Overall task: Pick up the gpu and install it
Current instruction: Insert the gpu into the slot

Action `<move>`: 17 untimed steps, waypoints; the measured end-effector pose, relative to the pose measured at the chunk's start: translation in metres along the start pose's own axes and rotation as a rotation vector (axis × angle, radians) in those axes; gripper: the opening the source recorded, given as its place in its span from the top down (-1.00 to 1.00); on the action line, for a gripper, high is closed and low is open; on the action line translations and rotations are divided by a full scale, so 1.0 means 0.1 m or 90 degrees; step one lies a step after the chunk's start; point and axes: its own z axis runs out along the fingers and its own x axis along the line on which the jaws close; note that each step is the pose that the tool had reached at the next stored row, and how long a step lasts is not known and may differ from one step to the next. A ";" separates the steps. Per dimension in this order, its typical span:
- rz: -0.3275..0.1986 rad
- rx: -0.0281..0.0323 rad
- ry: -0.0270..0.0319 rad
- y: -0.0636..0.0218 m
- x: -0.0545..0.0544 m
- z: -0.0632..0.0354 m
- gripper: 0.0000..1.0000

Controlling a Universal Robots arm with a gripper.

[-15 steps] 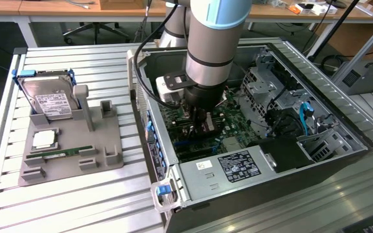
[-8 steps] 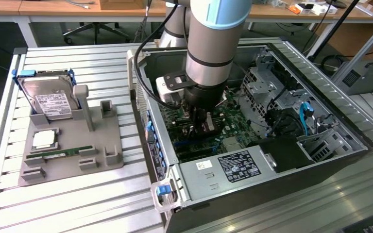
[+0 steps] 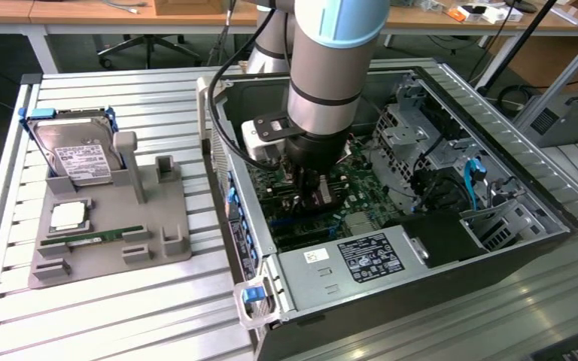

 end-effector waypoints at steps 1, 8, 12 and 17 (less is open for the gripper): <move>0.000 0.0000 0.0000 0.000 0.00 0.000 0.47; 0.000 0.0000 0.0000 0.001 0.00 0.009 0.47; 0.000 0.0000 0.0000 0.001 -0.01 0.015 0.47; 0.000 0.0000 0.0000 0.001 -0.02 0.015 0.47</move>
